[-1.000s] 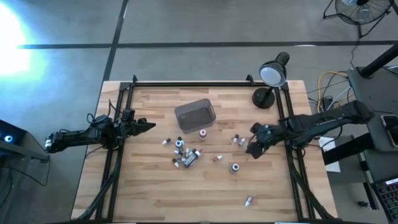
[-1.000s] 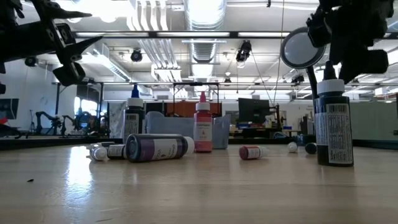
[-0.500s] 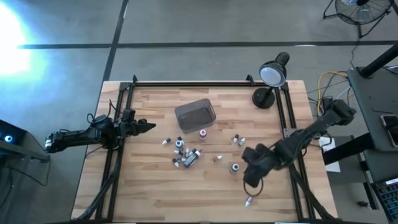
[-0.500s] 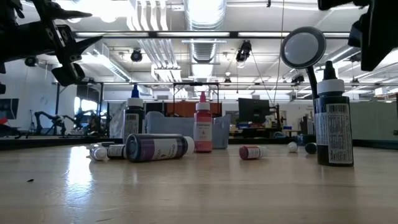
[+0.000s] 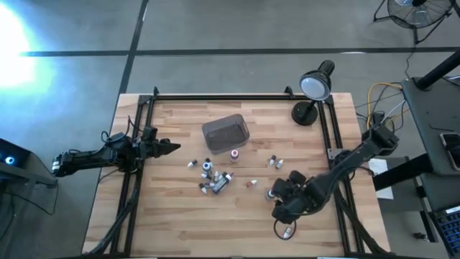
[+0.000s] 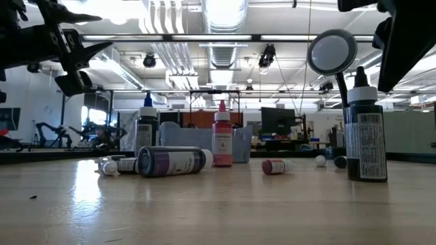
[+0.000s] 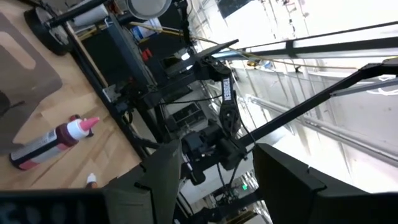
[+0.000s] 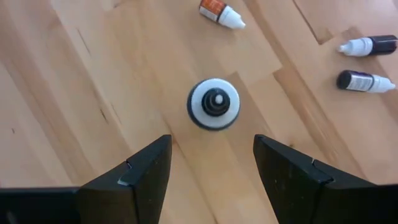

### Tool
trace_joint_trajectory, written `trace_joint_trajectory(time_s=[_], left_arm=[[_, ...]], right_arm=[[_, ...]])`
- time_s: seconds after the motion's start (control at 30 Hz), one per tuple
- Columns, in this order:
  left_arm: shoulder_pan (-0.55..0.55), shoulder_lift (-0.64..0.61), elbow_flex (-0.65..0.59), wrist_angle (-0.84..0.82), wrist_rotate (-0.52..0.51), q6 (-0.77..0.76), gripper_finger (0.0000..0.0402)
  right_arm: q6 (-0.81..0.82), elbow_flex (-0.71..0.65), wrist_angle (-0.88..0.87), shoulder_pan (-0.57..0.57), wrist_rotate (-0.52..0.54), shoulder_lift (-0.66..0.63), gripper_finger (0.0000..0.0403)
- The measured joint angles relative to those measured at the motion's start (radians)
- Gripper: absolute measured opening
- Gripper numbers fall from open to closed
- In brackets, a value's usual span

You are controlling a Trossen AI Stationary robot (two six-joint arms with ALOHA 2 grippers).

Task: Pick & Place food coloring
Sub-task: Put the large blue food coloring bottle into the gray bin

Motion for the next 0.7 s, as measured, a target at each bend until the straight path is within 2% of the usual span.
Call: trace_joint_trajectory(time_s=[0.23, 0.47, 0.7], left_arm=[[0.0, 0.0, 0.0, -0.003, 0.0, -0.013, 0.0177], [0.0, 0.0, 0.0, -0.003, -0.001, -0.013, 0.0177], [0.0, 0.0, 0.0, -0.004, -0.002, -0.02, 0.0177]], right_arm=[[-0.071, -0.01, 0.012, -0.017, 0.03, -0.008, 0.0222], [-0.191, -0.036, 0.099, -0.064, 0.0, 0.002, 0.0222], [-0.242, -0.052, 0.11, -0.076, -0.027, -0.006, 0.0222]])
